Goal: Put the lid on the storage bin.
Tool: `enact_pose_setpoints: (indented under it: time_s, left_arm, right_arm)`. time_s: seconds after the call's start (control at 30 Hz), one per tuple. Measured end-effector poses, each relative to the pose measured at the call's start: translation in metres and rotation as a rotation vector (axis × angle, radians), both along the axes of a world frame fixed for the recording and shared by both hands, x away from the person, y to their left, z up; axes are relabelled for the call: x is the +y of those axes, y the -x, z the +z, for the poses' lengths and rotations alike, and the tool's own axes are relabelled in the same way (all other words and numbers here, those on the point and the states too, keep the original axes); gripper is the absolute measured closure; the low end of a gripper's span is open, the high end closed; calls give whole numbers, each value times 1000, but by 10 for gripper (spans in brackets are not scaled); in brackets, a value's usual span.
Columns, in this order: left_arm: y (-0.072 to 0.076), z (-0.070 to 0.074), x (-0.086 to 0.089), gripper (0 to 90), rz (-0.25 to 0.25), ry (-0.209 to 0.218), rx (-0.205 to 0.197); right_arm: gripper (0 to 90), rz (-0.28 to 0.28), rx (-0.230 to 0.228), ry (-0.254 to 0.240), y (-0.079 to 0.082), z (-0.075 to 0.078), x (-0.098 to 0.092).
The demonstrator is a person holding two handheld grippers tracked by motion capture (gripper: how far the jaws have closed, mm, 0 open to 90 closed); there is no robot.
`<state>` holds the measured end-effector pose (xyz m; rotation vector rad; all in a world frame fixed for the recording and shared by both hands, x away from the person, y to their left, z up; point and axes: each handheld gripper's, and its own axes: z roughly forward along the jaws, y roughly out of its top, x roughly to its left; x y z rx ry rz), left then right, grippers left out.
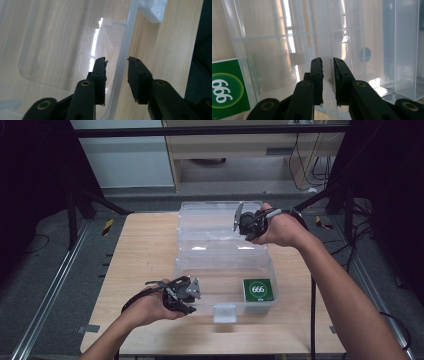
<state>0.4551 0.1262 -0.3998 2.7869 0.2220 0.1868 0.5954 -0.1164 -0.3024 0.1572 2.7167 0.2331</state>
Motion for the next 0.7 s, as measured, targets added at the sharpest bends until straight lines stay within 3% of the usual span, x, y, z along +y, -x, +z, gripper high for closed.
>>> enact_pose_setpoints:
  time_s: [0.2, 0.47, 0.7]
  left_arm:
    - [-2, -2, 1, 801, 4, 5, 18]
    - [-4, -2, -1, 811, 9, 0, 29]
    - [-4, -3, -1, 807, 33, 8, 8]
  right_arm:
    - [791, 5, 2, -1, 0, 0, 1]
    - [795, 10, 9, 1, -3, 0, 2]
    - [810, 20, 12, 25, -5, 0, 5]
